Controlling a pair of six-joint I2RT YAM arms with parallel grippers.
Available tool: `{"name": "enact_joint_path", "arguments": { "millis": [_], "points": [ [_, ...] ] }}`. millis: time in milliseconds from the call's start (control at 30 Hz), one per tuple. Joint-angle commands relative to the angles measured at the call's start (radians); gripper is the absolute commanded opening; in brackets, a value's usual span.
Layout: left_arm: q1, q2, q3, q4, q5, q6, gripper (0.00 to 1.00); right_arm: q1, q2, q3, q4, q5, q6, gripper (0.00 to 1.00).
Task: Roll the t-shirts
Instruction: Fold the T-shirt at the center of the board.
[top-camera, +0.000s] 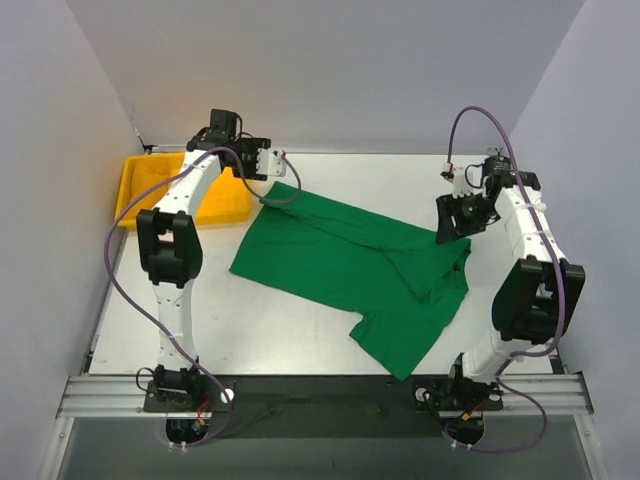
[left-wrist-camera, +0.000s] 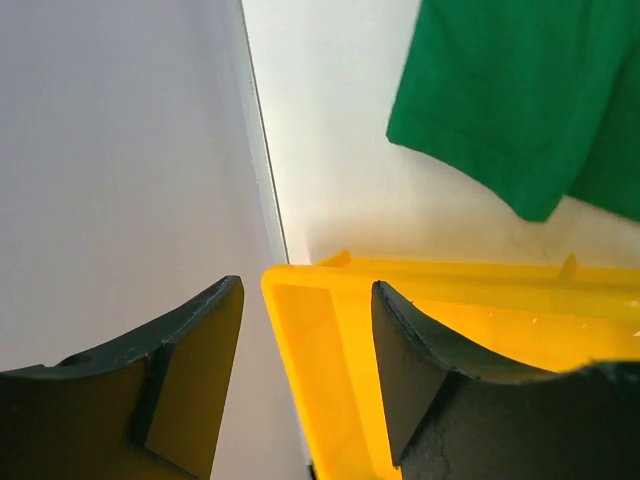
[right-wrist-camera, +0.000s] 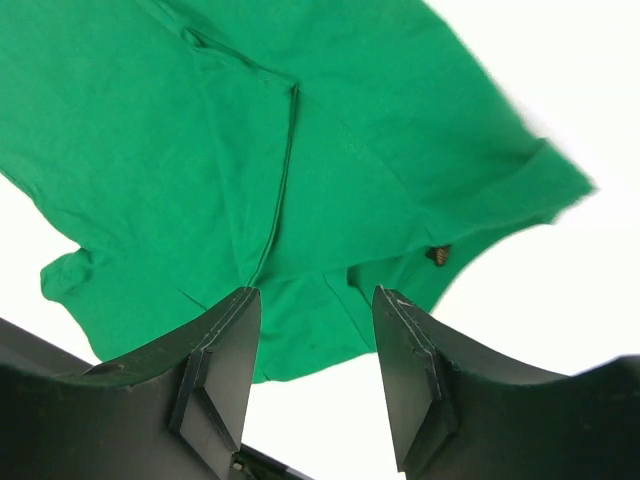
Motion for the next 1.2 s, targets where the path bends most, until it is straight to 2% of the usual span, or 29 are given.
{"name": "enact_joint_path", "arguments": {
  "millis": [0, 67, 100, 167, 200, 300, 333, 367, 567, 700, 1167],
  "points": [
    [-0.061, -0.005, 0.038, 0.102, -0.003, -0.376, 0.63, 0.014, 0.098, 0.006, -0.005, 0.017, 0.049, 0.49],
    [-0.082, 0.016, 0.041, 0.115, -0.019, -0.500, 0.61, 0.014, 0.131, 0.023, 0.007, 0.050, 0.040, 0.49],
    [-0.095, 0.025, 0.043, 0.153, -0.037, -0.556, 0.53, 0.013, 0.161, 0.029, 0.012, 0.071, 0.035, 0.49],
    [-0.136, 0.070, 0.066, 0.176, -0.078, -0.709, 0.47, 0.008, 0.192, 0.052, 0.015, 0.093, 0.029, 0.49],
    [-0.151, 0.087, 0.085, 0.179, -0.136, -0.754, 0.37, 0.005, 0.218, 0.063, 0.017, 0.102, 0.027, 0.48],
    [-0.188, 0.172, 0.200, 0.124, -0.209, -0.898, 0.15, -0.001, 0.262, 0.092, 0.020, 0.123, 0.017, 0.46],
    [-0.193, 0.192, 0.251, 0.107, -0.226, -0.959, 0.02, -0.001, 0.276, 0.098, 0.020, 0.137, 0.012, 0.45],
    [-0.202, 0.223, 0.266, 0.083, -0.242, -0.984, 0.00, -0.001, 0.287, 0.107, 0.020, 0.148, 0.009, 0.43],
    [-0.208, 0.252, 0.219, 0.054, -0.315, -1.041, 0.00, -0.003, 0.399, 0.173, 0.018, 0.224, -0.014, 0.31],
    [-0.208, 0.269, 0.213, 0.024, -0.359, -1.069, 0.00, -0.003, 0.460, 0.216, 0.004, 0.300, -0.043, 0.26],
    [-0.213, 0.325, 0.202, -0.019, -0.398, -1.149, 0.00, -0.135, 0.514, 0.278, -0.046, 0.260, -0.023, 0.27]
  ]
}}
